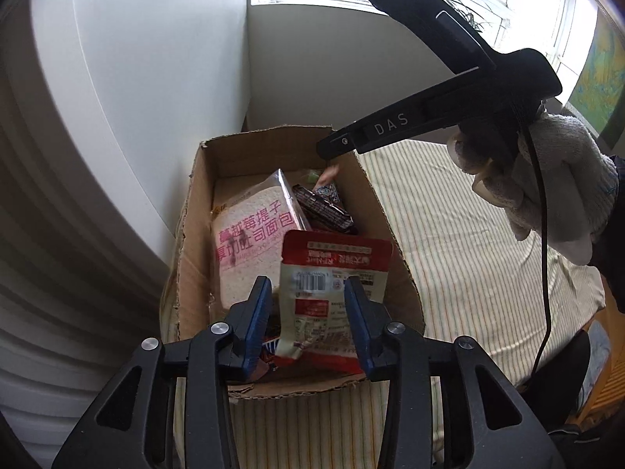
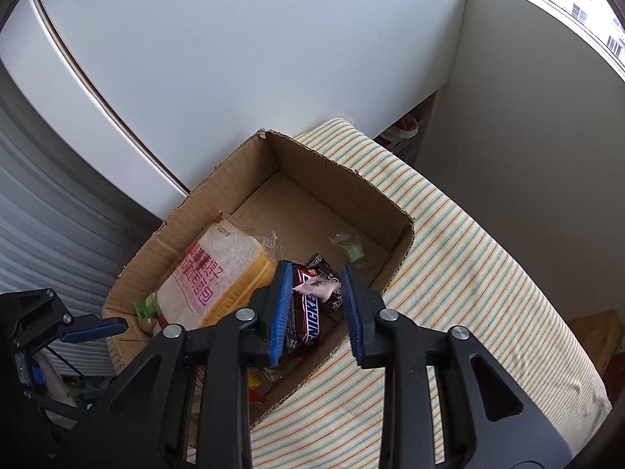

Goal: Organize snacks

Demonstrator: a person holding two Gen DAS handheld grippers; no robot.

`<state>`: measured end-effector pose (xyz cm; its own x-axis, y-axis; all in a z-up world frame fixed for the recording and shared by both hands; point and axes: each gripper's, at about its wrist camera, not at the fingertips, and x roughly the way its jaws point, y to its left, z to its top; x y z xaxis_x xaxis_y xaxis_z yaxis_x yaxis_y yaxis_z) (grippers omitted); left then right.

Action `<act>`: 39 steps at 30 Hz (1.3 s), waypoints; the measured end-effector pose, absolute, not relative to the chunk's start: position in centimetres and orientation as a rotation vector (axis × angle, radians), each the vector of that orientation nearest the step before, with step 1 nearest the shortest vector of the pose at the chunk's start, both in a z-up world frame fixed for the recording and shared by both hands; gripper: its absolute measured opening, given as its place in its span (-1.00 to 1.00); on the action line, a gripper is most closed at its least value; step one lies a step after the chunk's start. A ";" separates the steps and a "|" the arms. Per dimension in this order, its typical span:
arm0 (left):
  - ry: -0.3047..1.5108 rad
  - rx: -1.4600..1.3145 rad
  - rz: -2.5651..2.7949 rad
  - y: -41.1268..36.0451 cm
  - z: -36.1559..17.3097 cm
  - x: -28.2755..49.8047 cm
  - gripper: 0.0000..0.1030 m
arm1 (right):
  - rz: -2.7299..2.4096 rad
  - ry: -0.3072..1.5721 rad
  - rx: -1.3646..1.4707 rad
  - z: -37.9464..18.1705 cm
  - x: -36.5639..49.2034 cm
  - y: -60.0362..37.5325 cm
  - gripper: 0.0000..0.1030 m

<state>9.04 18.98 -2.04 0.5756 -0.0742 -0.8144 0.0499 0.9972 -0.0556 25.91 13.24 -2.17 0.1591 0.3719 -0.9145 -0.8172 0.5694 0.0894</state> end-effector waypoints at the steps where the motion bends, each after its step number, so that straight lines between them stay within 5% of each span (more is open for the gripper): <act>1: 0.952 -0.026 -0.062 19.2 -2.0 9.0 -0.13 | 0.901 1.097 -0.485 -2.0 25.8 13.3 0.08; 10: 0.918 -0.010 -0.012 19.4 -2.0 8.7 -0.08 | 0.915 1.061 -0.452 -0.3 24.5 11.8 0.36; 13: 0.891 -0.004 0.016 19.1 -1.7 8.2 0.15 | 0.912 1.047 -0.439 0.5 24.0 10.8 0.38; 28: 0.772 -0.053 0.109 17.2 -0.3 5.3 0.34 | 0.865 0.903 -0.407 3.3 18.4 4.2 0.62; 32: 0.726 -0.073 0.154 16.8 -0.1 4.3 0.53 | 0.853 0.876 -0.372 3.2 16.7 2.5 0.68; 39: 0.686 -0.125 0.218 16.3 -0.8 2.4 0.54 | 0.757 0.770 -0.397 2.3 12.7 0.2 0.88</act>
